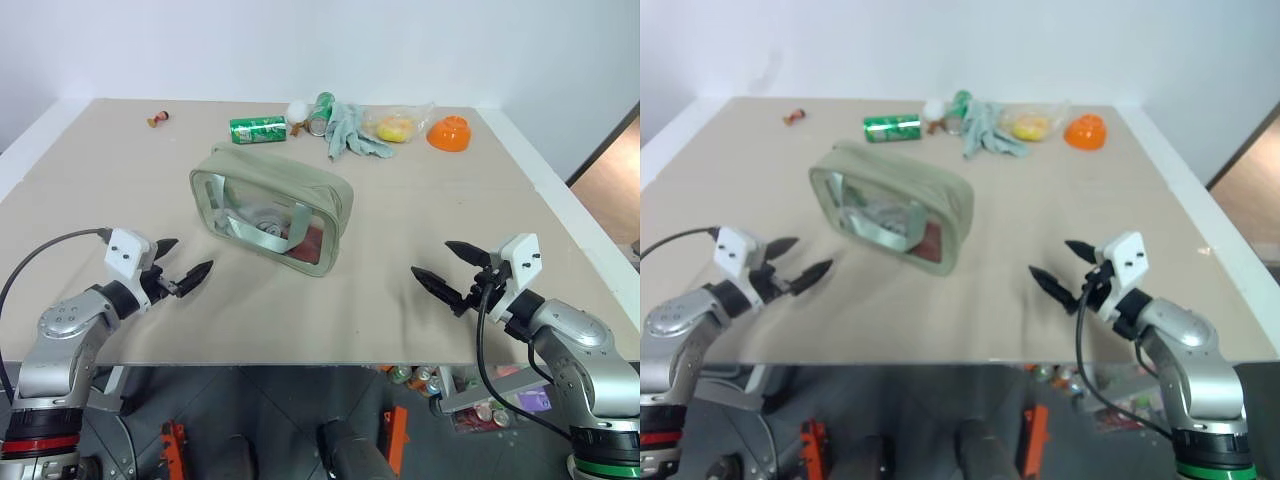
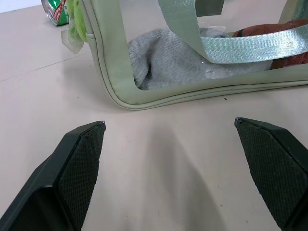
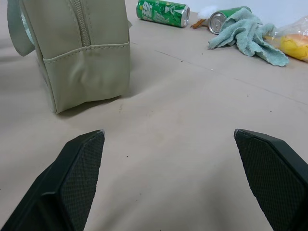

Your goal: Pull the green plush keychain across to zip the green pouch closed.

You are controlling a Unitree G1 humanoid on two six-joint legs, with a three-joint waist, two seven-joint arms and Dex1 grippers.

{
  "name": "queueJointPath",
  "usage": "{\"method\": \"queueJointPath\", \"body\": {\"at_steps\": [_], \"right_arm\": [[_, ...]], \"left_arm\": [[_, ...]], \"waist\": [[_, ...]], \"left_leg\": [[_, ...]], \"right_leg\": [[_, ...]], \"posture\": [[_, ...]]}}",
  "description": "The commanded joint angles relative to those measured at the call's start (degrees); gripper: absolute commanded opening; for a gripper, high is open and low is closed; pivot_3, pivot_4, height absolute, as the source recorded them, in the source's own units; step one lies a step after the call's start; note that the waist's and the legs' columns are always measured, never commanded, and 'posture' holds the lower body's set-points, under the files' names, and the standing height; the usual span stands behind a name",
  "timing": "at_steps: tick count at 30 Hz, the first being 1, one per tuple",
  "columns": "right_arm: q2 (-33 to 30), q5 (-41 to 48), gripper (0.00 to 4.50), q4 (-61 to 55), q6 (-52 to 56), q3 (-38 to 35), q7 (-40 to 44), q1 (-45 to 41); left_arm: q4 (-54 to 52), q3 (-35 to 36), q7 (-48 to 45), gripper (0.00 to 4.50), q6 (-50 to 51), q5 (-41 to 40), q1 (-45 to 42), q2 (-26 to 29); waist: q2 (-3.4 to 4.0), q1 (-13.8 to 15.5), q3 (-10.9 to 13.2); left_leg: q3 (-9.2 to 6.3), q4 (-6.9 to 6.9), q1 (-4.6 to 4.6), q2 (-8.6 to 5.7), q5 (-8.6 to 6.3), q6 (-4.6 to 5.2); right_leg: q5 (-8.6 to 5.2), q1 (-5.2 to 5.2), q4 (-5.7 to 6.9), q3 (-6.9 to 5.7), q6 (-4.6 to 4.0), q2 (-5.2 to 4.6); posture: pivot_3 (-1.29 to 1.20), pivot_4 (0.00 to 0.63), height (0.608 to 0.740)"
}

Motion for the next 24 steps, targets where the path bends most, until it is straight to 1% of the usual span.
{"method": "queueJointPath", "body": {"at_steps": [1, 4, 14, 16, 19, 22, 24], "right_arm": [[-0.73, -0.29, 4.48, 0.04, -2.81, -1.34, 1.07, 0.50], [-0.49, -0.78, 4.48, 1.17, -4.76, -1.05, 1.91, 1.43], [-0.54, 0.05, 4.48, 0.82, -5.06, -0.22, 3.10, 1.64], [-0.95, 0.82, 4.48, -1.63, -4.43, 0.37, 4.05, 1.53], [-1.10, 6.41, 4.48, -9.37, 1.62, 0.93, 3.15, -0.22], [-0.60, 9.76, 4.48, -17.19, 7.43, 4.16, 0.00, -4.18], [1.34, 10.84, 4.48, -20.03, 11.07, 6.74, -4.23, -8.65]], "left_arm": [[-0.65, 0.99, -0.20, 4.46, -1.73, -0.20, -1.02, 0.03], [-0.76, 0.78, -0.96, 4.46, -2.18, -1.15, -1.15, -0.50], [-1.16, 1.23, -4.20, 4.46, -1.32, -3.68, -1.64, -0.58], [-1.71, 1.52, -5.34, 4.46, -1.26, -4.56, -1.58, -0.15], [-4.40, 2.04, -8.40, 4.46, 0.53, -7.76, -0.72, 1.02], [-7.79, 1.65, -11.88, 4.46, 2.62, -10.43, 0.88, 3.25], [-9.98, 1.44, -14.07, 4.46, 4.18, -12.45, 1.88, 4.82]], "waist": [[0.00, 0.00, 0.00], [0.00, 0.03, 0.00], [0.00, -0.01, 0.00], [0.00, -0.01, 0.00], [0.03, -0.03, 0.02], [0.07, -0.37, 0.03], [0.07, -0.35, 0.03]], "left_leg": [[0.00, 0.00, 0.00, 0.00, 0.00, 0.00], [-0.01, 0.00, 0.00, 0.00, 0.00, 0.00], [0.00, 0.01, 0.00, -0.02, 0.00, 0.00], [0.00, 0.00, 0.00, -0.02, 0.00, 0.00], [0.00, 0.00, -0.01, -0.02, 0.00, 0.01], [-0.02, 0.00, -0.02, 0.05, 0.00, 0.00], [-0.01, 0.00, 0.00, 0.07, 0.00, 0.00]], "right_leg": [[0.00, 0.00, 0.00, 0.00, 0.00, 0.00], [0.00, 0.01, 0.00, -0.01, 0.01, 0.00], [0.00, 0.01, 0.01, -0.02, 0.01, -0.02], [0.00, 0.01, 0.01, -0.02, 0.01, -0.03], [0.00, -0.03, 0.03, -0.02, 0.01, -0.02], [0.01, -0.06, 0.05, -0.03, 0.00, 0.03], [0.02, -0.07, 0.06, -0.03, -0.03, 0.04]], "posture": [[0.00, 0.150, 0.740], [0.00, 0.150, 0.740], [0.00, 0.150, 0.740], [0.00, 0.150, 0.740], [0.00, 0.150, 0.740], [0.00, 0.150, 0.740], [0.00, 0.150, 0.740]]}}
